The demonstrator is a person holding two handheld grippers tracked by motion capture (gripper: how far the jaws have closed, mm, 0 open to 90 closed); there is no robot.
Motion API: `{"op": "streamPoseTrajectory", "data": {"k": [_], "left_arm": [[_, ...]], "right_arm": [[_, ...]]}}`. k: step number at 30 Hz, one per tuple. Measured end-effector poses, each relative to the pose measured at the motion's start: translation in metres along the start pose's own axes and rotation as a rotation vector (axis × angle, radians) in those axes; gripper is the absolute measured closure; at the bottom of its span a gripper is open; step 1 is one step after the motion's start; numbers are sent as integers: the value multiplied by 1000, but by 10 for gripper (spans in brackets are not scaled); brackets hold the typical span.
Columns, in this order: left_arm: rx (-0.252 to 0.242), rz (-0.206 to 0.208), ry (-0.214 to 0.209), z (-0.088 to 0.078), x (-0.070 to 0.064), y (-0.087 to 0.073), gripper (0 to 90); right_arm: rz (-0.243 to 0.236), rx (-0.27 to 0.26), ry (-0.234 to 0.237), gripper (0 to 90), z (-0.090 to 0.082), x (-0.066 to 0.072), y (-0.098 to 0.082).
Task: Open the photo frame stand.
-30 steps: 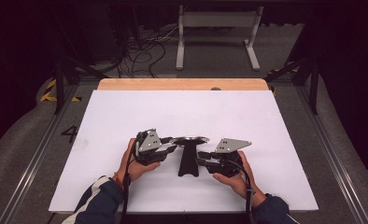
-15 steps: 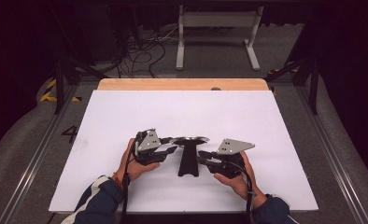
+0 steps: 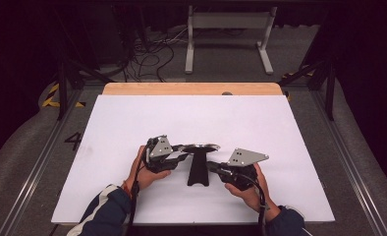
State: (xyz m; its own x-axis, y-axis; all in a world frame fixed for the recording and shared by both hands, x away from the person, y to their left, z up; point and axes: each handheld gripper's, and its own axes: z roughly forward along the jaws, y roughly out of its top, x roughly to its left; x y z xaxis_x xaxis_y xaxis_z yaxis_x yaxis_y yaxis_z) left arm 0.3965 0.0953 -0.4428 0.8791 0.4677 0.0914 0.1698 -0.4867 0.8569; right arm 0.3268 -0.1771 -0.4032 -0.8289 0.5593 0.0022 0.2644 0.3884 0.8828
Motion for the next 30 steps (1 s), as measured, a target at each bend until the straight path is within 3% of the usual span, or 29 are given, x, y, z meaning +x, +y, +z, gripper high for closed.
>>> {"op": "streamPoseTrajectory", "data": {"k": [11, 18, 21, 30], "left_arm": [[0, -9, -3, 6, 3, -1, 679], [4, -24, 10, 11, 3, -2, 630], [9, -7, 13, 13, 0, -1, 670], [24, 11, 27, 12, -1, 0, 693]], "right_arm": [[-8, -4, 6, 900, 7, 10, 0], [-17, 13, 15, 900, 18, 18, 0], [9, 15, 37, 900, 24, 24, -1], [-1, 42, 8, 900, 40, 37, -3]]}}
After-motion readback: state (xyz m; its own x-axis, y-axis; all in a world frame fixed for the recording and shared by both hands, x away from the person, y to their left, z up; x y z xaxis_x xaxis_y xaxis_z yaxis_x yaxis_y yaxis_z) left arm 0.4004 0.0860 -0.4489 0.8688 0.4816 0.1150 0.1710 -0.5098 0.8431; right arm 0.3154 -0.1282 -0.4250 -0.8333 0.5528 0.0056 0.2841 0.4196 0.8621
